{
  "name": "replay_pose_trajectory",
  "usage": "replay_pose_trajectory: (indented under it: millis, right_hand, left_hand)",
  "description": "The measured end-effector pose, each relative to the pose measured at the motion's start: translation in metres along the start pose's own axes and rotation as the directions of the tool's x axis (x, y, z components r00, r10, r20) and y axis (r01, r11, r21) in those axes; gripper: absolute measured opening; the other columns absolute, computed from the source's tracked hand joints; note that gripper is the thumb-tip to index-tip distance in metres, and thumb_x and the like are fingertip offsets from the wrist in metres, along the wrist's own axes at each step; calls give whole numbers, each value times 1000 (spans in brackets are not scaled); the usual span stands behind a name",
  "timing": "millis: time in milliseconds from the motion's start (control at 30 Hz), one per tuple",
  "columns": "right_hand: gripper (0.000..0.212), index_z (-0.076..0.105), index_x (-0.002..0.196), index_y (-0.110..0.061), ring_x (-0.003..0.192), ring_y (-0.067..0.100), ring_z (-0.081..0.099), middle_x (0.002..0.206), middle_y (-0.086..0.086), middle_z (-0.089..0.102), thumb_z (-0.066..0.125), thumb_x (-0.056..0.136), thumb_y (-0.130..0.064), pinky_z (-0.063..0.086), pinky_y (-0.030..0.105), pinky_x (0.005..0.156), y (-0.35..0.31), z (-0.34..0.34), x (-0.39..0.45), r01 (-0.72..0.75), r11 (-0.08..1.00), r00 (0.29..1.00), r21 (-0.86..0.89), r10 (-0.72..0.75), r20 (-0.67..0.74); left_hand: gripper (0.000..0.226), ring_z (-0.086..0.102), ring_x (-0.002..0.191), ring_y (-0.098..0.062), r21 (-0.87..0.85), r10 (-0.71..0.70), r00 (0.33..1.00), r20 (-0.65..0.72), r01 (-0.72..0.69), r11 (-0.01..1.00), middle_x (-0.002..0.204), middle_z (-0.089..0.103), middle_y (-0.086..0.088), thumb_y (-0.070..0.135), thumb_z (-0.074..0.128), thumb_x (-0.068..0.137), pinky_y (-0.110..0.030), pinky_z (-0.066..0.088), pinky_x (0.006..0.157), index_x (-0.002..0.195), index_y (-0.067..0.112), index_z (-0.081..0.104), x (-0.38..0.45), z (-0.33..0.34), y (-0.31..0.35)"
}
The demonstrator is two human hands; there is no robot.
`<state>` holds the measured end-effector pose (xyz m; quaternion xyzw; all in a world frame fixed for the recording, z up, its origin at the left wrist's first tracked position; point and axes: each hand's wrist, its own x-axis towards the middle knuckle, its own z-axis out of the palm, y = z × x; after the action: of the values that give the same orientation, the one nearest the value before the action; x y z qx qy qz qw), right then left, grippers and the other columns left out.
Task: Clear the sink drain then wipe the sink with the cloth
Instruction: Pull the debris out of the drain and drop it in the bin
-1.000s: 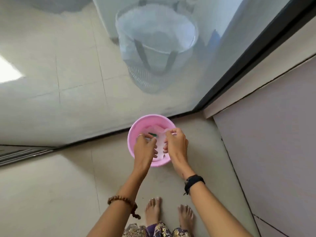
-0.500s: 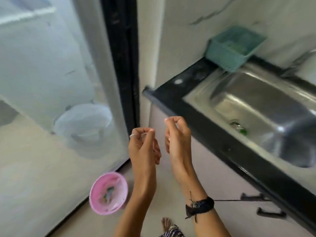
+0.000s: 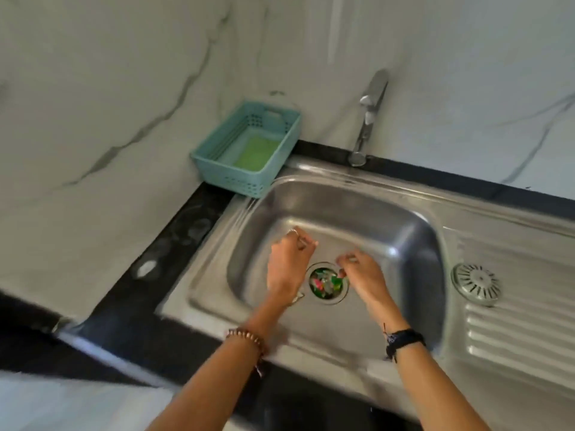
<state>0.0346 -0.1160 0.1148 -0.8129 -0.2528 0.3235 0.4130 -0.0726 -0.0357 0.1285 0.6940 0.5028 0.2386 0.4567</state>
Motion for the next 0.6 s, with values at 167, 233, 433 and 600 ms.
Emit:
replay_pose_trajectory:
  millis: [167, 233, 433, 600]
  right_hand:
    - [19, 63, 104, -11, 97, 26, 63, 102, 11, 70, 52, 89, -15, 45, 29, 77, 55, -6, 86, -125, 929, 980, -348, 171, 105]
    - [22, 64, 106, -11, 97, 27, 63, 104, 11, 69, 50, 89, -14, 47, 29, 78, 70, 4, 103, -88, 871, 972, -483, 182, 150]
    - [33, 57, 118, -12, 105, 26, 62, 116, 9, 65, 49, 92, -31, 48, 30, 83, 104, 42, 134, 83, 671, 938, -737, 198, 286]
    - [26, 63, 109, -13, 102, 23, 64, 112, 5, 68, 49, 93, -28, 47, 28, 79, 114, 59, 138, 136, 548, 930, -826, 217, 298]
  left_hand:
    - [24, 62, 101, -31, 634, -83, 957, 278, -118, 764, 111, 65, -12, 18, 46, 91, -38, 50, 83, 103, 9, 65, 78, 64, -45]
    - [24, 59, 108, -27, 722, -109, 911, 398, -238, 650, 118, 61, -8, 20, 50, 92, -38, 49, 86, 111, 13, 63, 86, 84, -64]
    - [31, 44, 122, -28, 806, -194, 846, 497, -367, 465, 131, 48, -12, 6, 42, 93, -39, 46, 88, 122, 7, 53, 89, 119, -110]
    - [29, 51, 116, -28, 808, -179, 847, 501, -384, 447, 126, 54, -11, 1, 43, 92, -36, 47, 85, 116, 8, 57, 90, 125, -117]
